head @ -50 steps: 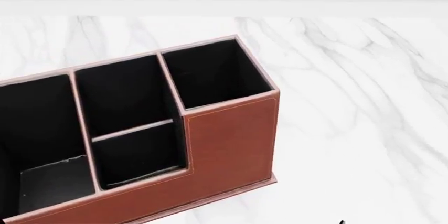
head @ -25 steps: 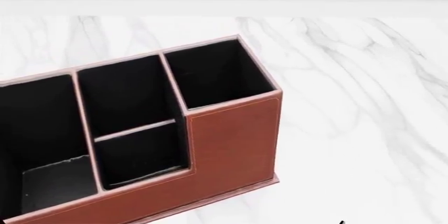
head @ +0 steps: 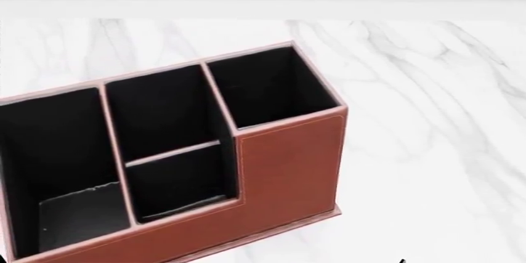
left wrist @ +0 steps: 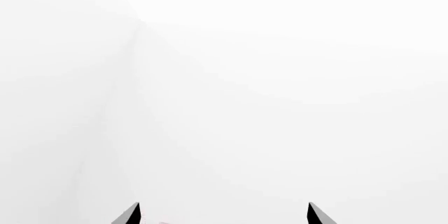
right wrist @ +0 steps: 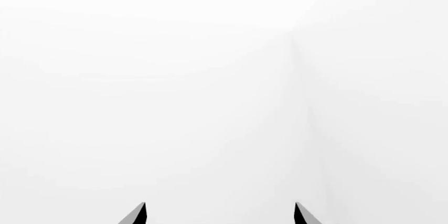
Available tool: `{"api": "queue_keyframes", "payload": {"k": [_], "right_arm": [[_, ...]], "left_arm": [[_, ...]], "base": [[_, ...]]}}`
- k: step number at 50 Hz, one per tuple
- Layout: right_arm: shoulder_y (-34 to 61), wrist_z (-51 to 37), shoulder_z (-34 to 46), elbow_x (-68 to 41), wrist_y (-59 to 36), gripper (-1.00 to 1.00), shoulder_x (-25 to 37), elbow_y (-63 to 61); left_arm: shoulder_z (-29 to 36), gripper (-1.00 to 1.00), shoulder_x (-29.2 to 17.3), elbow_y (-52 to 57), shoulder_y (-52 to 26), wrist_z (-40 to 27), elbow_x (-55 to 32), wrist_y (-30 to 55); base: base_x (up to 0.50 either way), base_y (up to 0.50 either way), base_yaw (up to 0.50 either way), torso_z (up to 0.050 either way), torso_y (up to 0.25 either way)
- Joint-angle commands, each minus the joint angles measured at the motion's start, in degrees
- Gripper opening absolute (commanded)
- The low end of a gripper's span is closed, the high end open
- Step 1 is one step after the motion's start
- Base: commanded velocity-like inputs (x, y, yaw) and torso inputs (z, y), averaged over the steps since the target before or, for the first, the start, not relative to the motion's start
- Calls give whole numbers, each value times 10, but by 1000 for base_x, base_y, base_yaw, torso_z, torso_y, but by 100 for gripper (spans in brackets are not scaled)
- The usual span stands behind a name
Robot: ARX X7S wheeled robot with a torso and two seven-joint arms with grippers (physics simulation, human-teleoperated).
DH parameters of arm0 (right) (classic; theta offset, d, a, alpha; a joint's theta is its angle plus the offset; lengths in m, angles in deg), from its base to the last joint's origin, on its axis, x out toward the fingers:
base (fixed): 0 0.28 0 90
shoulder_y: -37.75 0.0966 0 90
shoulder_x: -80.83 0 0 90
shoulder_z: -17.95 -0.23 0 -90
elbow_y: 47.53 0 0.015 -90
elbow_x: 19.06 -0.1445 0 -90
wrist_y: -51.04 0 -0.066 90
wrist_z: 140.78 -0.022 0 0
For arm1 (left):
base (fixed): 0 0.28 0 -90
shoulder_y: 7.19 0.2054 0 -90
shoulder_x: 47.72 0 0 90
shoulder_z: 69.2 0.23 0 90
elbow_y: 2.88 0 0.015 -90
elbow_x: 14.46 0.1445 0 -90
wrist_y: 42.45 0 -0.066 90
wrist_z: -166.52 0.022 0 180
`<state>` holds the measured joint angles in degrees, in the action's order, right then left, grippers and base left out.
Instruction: Pick up the book and place it in the back compartment of the caddy.
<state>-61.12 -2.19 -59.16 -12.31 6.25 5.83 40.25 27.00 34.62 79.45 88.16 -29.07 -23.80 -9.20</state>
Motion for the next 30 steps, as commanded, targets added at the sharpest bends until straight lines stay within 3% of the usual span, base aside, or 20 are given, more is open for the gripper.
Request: {"api": "queue_keyframes", "payload": {"k": [1, 30], "right_arm": [[0, -3, 2, 2, -1, 100, 1, 0], [1, -9, 10, 3, 15, 100, 8, 3]], "left_arm": [[1, 100, -1, 1, 0, -2, 0, 1], [0, 100, -1, -1, -2, -4, 4, 1]], "base": [[0, 55, 0, 0, 0], [0, 24, 0, 0, 0]]}}
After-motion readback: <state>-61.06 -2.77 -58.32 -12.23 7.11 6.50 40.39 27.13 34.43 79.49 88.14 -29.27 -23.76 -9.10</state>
